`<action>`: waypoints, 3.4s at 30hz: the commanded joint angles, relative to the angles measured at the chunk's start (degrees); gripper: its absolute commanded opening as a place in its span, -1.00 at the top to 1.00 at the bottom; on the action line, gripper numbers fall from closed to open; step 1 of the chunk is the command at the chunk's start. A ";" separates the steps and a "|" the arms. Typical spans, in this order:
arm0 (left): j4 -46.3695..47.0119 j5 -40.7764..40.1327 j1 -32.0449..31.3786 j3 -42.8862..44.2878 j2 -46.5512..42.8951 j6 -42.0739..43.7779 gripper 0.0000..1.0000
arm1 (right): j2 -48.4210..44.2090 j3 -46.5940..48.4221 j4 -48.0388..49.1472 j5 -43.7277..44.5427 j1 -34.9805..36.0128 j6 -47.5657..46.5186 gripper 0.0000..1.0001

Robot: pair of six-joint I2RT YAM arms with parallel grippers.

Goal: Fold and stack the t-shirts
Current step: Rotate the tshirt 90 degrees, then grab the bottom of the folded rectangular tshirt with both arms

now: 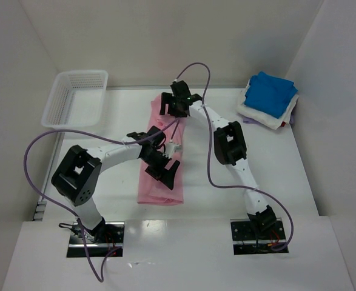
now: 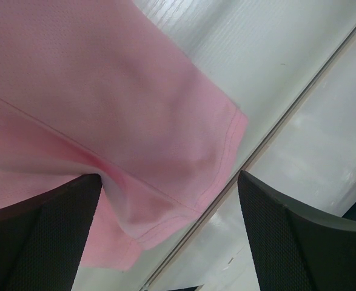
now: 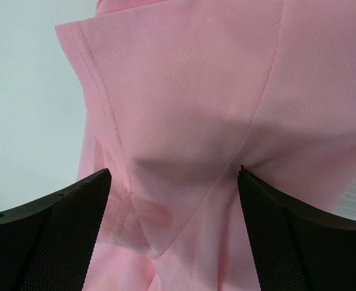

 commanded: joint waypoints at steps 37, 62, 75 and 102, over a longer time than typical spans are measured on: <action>-0.29 -22.62 4.30 -15.53 -34.26 -42.34 -1.00 | -70.18 -85.13 12.88 -9.59 14.00 16.39 -1.00; -0.35 -24.05 5.64 -19.74 -44.34 -44.61 -1.00 | -61.05 -89.96 13.78 -3.18 24.02 21.03 -0.45; 0.18 -23.44 5.64 -19.74 -43.28 -44.61 -1.00 | -58.03 -91.02 19.23 -5.72 24.54 22.59 0.37; 2.58 -17.99 3.91 -26.91 -38.45 -49.68 -1.00 | -73.32 -99.99 13.39 3.77 22.52 28.33 1.00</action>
